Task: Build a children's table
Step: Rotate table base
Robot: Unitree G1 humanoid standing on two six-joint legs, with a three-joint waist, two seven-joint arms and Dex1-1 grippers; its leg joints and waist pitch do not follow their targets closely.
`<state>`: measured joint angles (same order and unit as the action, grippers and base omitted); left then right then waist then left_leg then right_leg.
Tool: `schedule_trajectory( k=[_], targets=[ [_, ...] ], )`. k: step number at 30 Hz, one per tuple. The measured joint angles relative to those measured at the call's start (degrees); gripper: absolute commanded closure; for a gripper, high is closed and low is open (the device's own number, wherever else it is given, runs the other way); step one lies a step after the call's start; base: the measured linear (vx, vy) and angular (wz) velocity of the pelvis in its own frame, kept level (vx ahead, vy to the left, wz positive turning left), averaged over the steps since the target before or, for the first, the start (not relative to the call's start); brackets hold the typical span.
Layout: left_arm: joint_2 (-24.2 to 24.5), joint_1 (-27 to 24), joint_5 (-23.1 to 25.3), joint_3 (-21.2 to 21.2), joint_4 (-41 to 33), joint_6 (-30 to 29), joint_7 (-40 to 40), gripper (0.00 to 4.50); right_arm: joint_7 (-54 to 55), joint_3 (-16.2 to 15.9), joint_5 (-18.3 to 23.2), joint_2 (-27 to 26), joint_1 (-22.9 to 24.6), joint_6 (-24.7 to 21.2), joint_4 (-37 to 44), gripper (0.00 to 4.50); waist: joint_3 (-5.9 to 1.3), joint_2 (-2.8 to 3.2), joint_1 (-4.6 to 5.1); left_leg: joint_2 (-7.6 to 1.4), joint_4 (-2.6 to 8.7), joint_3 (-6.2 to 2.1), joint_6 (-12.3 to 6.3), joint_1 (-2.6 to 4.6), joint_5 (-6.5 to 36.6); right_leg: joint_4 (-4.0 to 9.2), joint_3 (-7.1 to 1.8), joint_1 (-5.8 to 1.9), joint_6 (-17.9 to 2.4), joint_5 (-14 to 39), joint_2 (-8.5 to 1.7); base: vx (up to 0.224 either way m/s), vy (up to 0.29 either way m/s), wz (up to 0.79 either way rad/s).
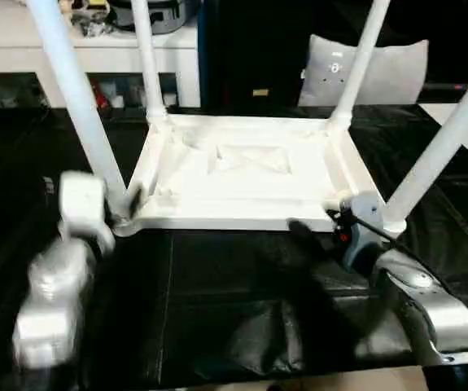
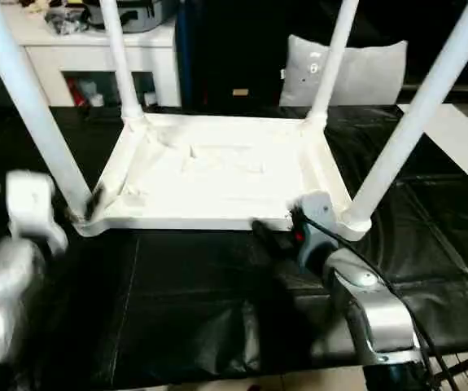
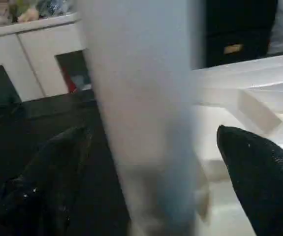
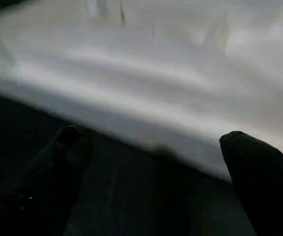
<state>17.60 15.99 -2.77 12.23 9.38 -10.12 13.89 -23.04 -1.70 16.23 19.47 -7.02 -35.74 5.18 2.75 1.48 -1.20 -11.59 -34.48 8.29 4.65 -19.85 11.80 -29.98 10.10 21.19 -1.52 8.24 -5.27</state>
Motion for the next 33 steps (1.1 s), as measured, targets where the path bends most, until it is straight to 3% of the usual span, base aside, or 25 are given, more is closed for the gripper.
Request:
schedule_trajectory(
  k=[5,10,12,18,23,27,33],
  targets=[
    [2.0,5.1,-1.0,0.8,9.2,1.9,1.8,0.03,0.3,0.2,0.1,0.1,1.2,-2.3,0.8,0.00,-0.03,0.01,-0.12,-0.02,0.02,-0.02,-0.03,-0.16,0.0,-0.35,-0.11,0.26,0.2,-0.2,0.00,0.000,0.000,0.00],
    [2.9,8.8,-2.7,0.7,15.5,3.9,7.3,0.03,1.9,1.3,0.2,-0.8,0.2,-4.1,-0.2,0.00,-0.15,-0.20,-1.20,0.20,0.21,0.18,-0.09,-0.21,0.1,-1.69,-0.91,0.97,0.2,-0.2,-0.02,0.000,0.000,0.00],
    [3.8,9.9,-4.4,0.2,17.5,4.1,12.3,0.03,2.6,1.7,0.2,-0.8,-0.2,-5.1,-1.0,0.00,-0.18,-0.28,-2.20,0.24,0.40,0.28,-0.02,-0.29,0.1,-2.19,-1.12,1.20,0.1,0.1,-0.01,0.000,0.000,0.00],
    [7.6,10.4,-10.2,-1.4,19.0,1.6,28.9,0.03,3.3,2.2,-0.4,-0.8,-0.8,-6.1,-3.6,0.00,-0.24,-0.44,-3.26,0.25,0.58,0.74,0.04,-0.23,0.1,-2.40,-1.56,1.73,0.0,0.2,-0.02,0.000,0.000,0.00],
    [10.4,7.9,-15.4,-2.5,15.2,-3.5,40.4,0.03,4.0,3.6,-1.1,-0.8,-1.9,-4.4,-6.6,0.00,-0.26,-0.48,-3.85,0.26,0.58,1.03,0.04,-0.11,0.1,-2.43,-1.87,1.71,0.0,0.2,-0.03,0.000,0.000,0.00],
    [11.7,4.1,-21.4,-5.5,7.5,-11.4,48.8,0.03,4.2,3.8,-1.4,-0.8,-2.7,-1.0,-10.1,0.00,-0.24,-0.78,-3.98,0.33,0.56,1.38,0.04,0.06,0.1,-2.74,-2.44,1.75,0.0,0.2,-0.03,0.000,0.000,0.00],
    [11.6,-2.1,-26.6,-11.1,-5.2,-19.4,52.2,0.03,3.1,4.5,-2.7,-0.8,-5.2,4.8,-17.3,0.00,0.08,-1.46,-3.49,0.54,0.57,1.60,0.04,0.49,0.1,-3.05,-3.05,1.82,0.1,0.2,-0.02,0.000,0.000,0.00]
  ],
)
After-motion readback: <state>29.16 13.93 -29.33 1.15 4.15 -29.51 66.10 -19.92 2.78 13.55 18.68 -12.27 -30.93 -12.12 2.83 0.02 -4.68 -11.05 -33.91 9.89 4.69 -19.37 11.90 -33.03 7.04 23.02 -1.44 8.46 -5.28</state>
